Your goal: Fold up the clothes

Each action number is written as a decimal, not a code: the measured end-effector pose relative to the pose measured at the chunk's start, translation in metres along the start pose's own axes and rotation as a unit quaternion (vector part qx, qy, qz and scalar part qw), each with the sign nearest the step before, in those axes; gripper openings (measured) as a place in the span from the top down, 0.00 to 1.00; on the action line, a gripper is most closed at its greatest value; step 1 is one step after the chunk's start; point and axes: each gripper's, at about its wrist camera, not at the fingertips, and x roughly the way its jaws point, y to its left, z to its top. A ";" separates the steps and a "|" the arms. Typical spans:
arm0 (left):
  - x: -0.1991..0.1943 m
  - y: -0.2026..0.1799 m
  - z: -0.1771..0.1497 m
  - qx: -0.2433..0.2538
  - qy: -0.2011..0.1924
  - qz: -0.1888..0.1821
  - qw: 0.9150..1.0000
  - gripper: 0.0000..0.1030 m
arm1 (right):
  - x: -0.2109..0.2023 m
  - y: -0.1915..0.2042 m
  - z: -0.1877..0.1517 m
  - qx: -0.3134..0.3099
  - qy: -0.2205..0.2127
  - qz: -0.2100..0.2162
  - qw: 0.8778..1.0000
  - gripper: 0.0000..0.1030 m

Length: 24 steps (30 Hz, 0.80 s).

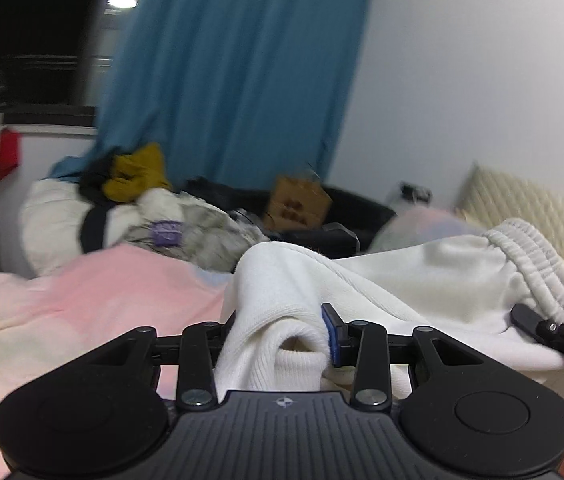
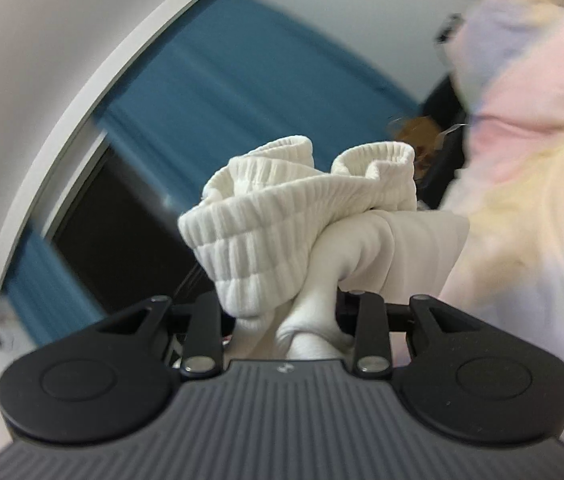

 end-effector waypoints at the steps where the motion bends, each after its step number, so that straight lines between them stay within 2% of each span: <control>1: 0.018 -0.001 -0.011 0.006 0.017 -0.003 1.000 0.62 | 0.002 -0.012 -0.005 0.004 -0.004 -0.014 1.000 0.67; 4: 0.067 0.003 -0.041 0.017 0.073 -0.009 0.997 0.62 | 0.008 -0.044 -0.025 0.029 0.008 -0.053 0.998 0.67; 7: 0.092 0.005 -0.064 0.026 0.096 -0.011 0.995 0.59 | 0.013 -0.076 -0.044 0.054 0.023 -0.091 0.994 0.67; 9: 0.093 0.006 -0.072 0.026 0.100 -0.016 0.995 0.57 | 0.016 -0.092 -0.054 0.076 0.029 -0.107 0.991 0.67; 11: 0.079 0.010 -0.071 0.029 0.104 -0.015 0.994 0.55 | 0.016 -0.101 -0.057 0.108 0.027 -0.105 0.988 0.65; 14: 0.057 0.015 -0.070 0.035 0.110 -0.013 0.993 0.46 | 0.013 -0.106 -0.058 0.141 0.035 -0.118 0.982 0.58; 18: 0.023 0.021 -0.066 0.039 0.116 -0.010 0.992 0.39 | -0.002 -0.105 -0.050 0.196 0.057 -0.172 0.964 0.49; 20: -0.009 0.021 -0.059 0.032 0.112 -0.007 0.993 0.36 | -0.009 -0.093 -0.047 0.196 0.071 -0.207 0.956 0.48; 24: -0.076 0.019 -0.047 0.026 0.093 0.005 0.995 0.27 | -0.037 -0.065 -0.038 0.141 0.085 -0.263 0.951 0.47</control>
